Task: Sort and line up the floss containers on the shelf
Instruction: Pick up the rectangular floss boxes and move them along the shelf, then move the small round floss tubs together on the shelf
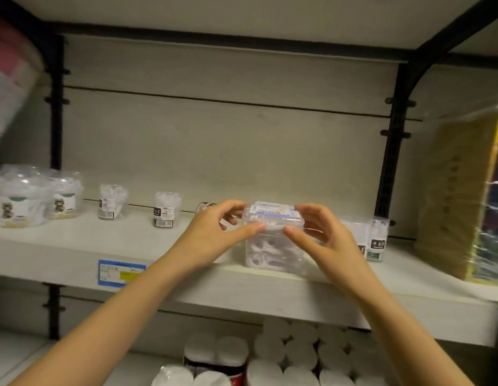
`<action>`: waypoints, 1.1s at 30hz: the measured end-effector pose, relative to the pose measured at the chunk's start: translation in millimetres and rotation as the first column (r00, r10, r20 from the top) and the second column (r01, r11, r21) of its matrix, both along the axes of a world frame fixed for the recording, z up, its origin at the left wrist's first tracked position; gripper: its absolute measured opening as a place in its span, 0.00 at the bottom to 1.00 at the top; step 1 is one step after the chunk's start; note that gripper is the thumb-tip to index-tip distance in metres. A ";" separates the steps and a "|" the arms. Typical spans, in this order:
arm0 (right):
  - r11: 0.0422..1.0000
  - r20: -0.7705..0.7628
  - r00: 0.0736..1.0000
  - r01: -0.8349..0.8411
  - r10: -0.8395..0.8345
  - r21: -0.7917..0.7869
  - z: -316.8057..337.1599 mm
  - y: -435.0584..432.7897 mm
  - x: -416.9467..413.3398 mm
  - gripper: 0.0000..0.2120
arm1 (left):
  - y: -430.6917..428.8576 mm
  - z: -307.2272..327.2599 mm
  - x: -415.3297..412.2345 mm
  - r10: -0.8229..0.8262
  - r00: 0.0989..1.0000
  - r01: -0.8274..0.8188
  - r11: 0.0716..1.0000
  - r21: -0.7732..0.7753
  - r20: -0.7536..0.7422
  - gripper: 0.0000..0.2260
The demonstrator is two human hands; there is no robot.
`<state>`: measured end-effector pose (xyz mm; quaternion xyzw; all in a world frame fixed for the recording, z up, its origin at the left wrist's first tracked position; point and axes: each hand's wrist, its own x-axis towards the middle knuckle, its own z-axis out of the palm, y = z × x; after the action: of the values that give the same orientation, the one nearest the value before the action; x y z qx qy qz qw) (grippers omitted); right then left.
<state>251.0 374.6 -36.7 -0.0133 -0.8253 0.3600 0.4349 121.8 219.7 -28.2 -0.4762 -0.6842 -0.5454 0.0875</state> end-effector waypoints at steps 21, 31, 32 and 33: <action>0.923 -0.268 0.963 0.114 -0.012 0.368 -17.7 -70.5 -1.0 0.12 | -69.2 -19.5 -27.1 0.151 0.970 -0.130 0.985 0.117 -0.191 0.05; 0.934 0.043 0.993 0.088 -0.110 0.345 11.2 -150.3 -110.5 0.14 | -165.9 -2.0 -122.9 0.109 0.975 -0.111 0.994 0.003 -0.194 0.05; 0.934 0.067 0.986 0.123 -0.154 0.336 17.8 -154.8 -127.0 0.13 | -172.4 1.0 -134.2 0.100 0.973 -0.105 0.994 -0.016 -0.209 0.05; 0.932 0.089 0.976 0.159 -0.197 0.327 24.5 -158.9 -144.9 0.12 | -179.4 4.2 -145.9 0.090 0.970 -0.101 0.994 -0.038 -0.225 0.05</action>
<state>106.2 215.6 -12.2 -0.0397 -0.8925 0.1800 0.4117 -24.1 40.3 -24.1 -0.5028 -0.7052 -0.4670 0.1780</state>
